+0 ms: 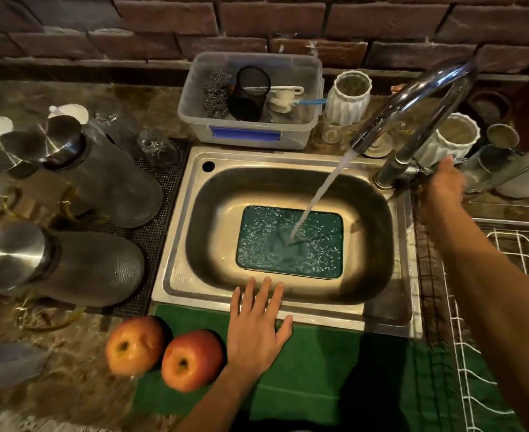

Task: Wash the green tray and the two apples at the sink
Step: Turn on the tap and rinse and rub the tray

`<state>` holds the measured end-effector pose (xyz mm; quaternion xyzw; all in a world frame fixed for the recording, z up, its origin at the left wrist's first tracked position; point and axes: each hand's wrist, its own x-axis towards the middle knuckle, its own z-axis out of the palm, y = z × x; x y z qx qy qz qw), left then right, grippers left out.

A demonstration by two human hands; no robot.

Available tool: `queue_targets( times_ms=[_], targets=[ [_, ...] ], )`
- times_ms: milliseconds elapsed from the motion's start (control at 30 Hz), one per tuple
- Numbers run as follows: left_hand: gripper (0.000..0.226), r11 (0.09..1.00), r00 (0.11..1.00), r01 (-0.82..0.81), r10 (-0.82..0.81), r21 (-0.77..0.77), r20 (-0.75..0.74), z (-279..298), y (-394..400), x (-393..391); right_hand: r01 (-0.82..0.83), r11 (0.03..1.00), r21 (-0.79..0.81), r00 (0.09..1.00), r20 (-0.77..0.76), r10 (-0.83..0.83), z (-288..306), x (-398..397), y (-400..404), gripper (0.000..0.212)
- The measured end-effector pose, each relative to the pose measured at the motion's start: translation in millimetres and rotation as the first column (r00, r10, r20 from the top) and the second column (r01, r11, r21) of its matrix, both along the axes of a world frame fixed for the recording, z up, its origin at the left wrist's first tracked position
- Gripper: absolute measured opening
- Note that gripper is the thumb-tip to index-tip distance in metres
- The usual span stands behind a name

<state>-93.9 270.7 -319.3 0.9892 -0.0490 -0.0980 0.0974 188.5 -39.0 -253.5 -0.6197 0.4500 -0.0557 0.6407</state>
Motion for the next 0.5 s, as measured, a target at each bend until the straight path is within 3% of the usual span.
queue_targets(
  times_ms=[100,333,500],
  targets=[
    [0.064,1.000,1.000,0.000,0.000,-0.008,0.003,-1.2,0.1,-0.1,0.040,0.996,0.075,0.997,0.063,-0.045,1.1,8.5,0.2,0.048],
    [0.064,1.000,1.000,-0.003,0.003,-0.003,-0.020,-2.5,-0.3,0.2,0.050,0.998,-0.028,0.999,0.005,-0.050,-4.9,14.7,-7.1,0.055],
    [0.064,1.000,1.000,-0.002,0.002,-0.011,-0.015,-6.1,0.6,-0.5,0.061,0.998,-0.018,0.998,-0.011,-0.062,-7.3,16.2,-9.8,0.053]
  ],
)
